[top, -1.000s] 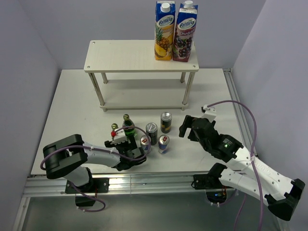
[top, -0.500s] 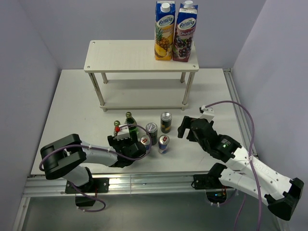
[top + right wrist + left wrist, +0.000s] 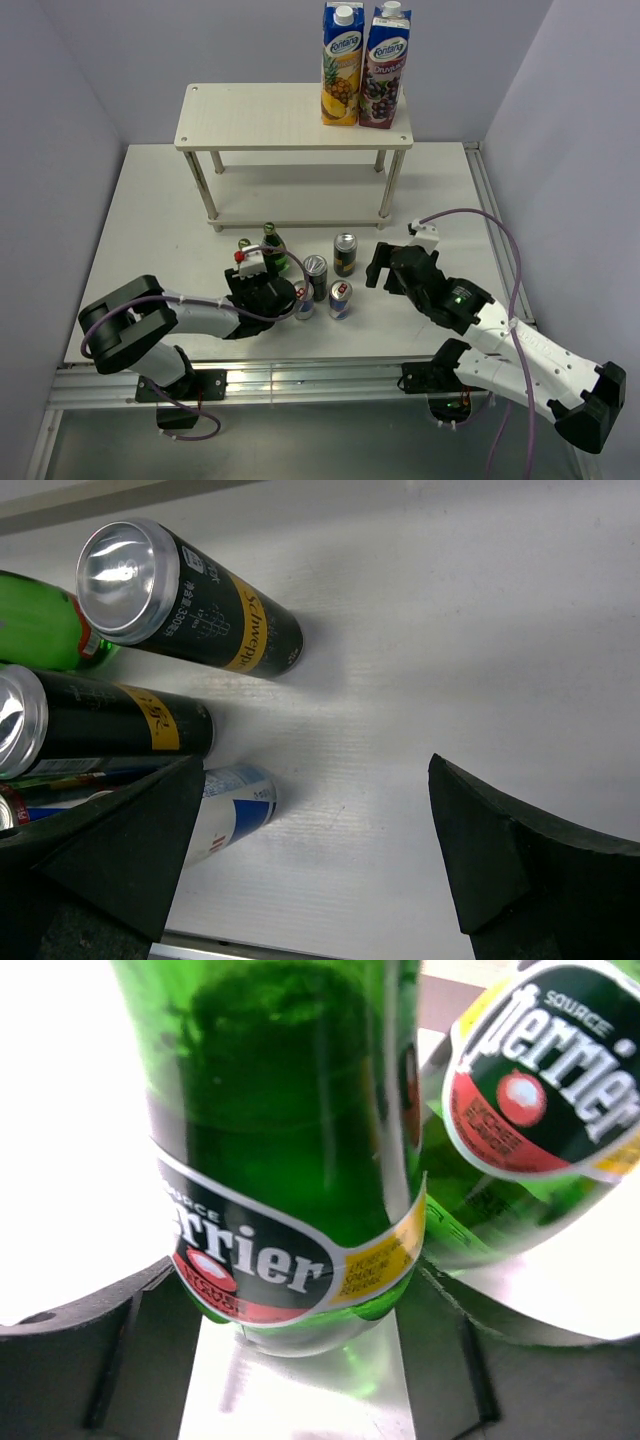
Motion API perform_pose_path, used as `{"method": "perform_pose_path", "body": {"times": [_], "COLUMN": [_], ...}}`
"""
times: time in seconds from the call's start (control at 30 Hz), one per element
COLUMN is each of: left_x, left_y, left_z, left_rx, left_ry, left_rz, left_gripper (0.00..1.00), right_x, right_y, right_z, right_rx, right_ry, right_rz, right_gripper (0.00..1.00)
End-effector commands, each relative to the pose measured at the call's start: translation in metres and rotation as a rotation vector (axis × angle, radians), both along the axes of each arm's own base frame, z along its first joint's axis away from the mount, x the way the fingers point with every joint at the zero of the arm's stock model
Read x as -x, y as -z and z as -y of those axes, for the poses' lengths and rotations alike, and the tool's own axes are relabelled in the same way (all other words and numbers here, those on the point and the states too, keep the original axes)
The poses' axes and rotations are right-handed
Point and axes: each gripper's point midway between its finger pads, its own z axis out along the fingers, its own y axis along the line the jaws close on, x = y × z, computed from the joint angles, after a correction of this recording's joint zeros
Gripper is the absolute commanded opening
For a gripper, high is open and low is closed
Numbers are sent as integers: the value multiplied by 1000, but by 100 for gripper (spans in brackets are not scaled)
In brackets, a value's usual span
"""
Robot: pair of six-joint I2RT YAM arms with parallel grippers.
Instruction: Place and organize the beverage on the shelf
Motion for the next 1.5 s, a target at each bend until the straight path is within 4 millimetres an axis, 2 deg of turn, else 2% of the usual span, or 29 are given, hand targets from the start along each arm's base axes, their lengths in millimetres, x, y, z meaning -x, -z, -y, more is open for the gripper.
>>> {"method": "perform_pose_path", "body": {"times": [0.0,0.03,0.1,0.13,0.17,0.3,0.47,0.63,0.93,1.03,1.07,1.13,1.2,1.23,1.27,1.33,1.37,1.43,1.47], "left_x": [-13,-16,-19,-20,-20,-19,-13,-7,-1,-1,-2,-2,-6,-7,-9,-16,-18,-28,-33], "left_y": [-14,-14,-14,-15,-15,-15,-27,-57,-99,-123,-140,-160,-196,-207,-230,-259,-282,-311,-335], "left_z": [5,3,3,1,1,0,-1,3,-5,-8,-7,-10,-8,-11,-10,-12,-10,-16,-13], "left_rx": [57,56,55,55,57,53,60,84,90,90,116,92,124,73,95,62,85,61,85], "left_ry": [-10,-23,-23,-32,-37,-45,-72,-58,-47,-36,-28,-13,-1,8,15,28,40,54,74], "left_rz": [43,43,41,45,45,32,3,13,32,53,79,102,159,167,199,236,267,310,340], "left_gripper": [67,63,46,20,0,0,0,0,0,0,0,0,0,0,0,0,0,0,0], "right_x": [-4,-4,-4,-3,-3,-3,-3,-2,1,0,0,0,-1,-1,-2,-3,-3,-4,-5], "right_y": [-2,-1,-1,-2,-1,-1,-3,-3,-6,-7,-6,-7,-8,-9,-9,-11,-12,-14,-14], "right_z": [-2,-1,0,0,0,0,-2,-3,0,0,0,-1,-2,-2,-3,-4,-4,-5,-5], "right_rx": [3,5,7,6,6,4,-15,-28,-35,-37,-36,-38,-39,-42,-41,-45,-45,-48,-45], "right_ry": [0,-2,2,0,0,1,0,-5,0,-1,-2,-2,-4,-4,-4,-6,-4,-4,-4], "right_rz": [26,25,27,28,28,28,33,33,43,46,43,45,46,49,48,52,52,59,59], "right_gripper": [100,100,100,100,100,100,100,100,100,100,100,100,100,100,100,100,100,100,100]}}
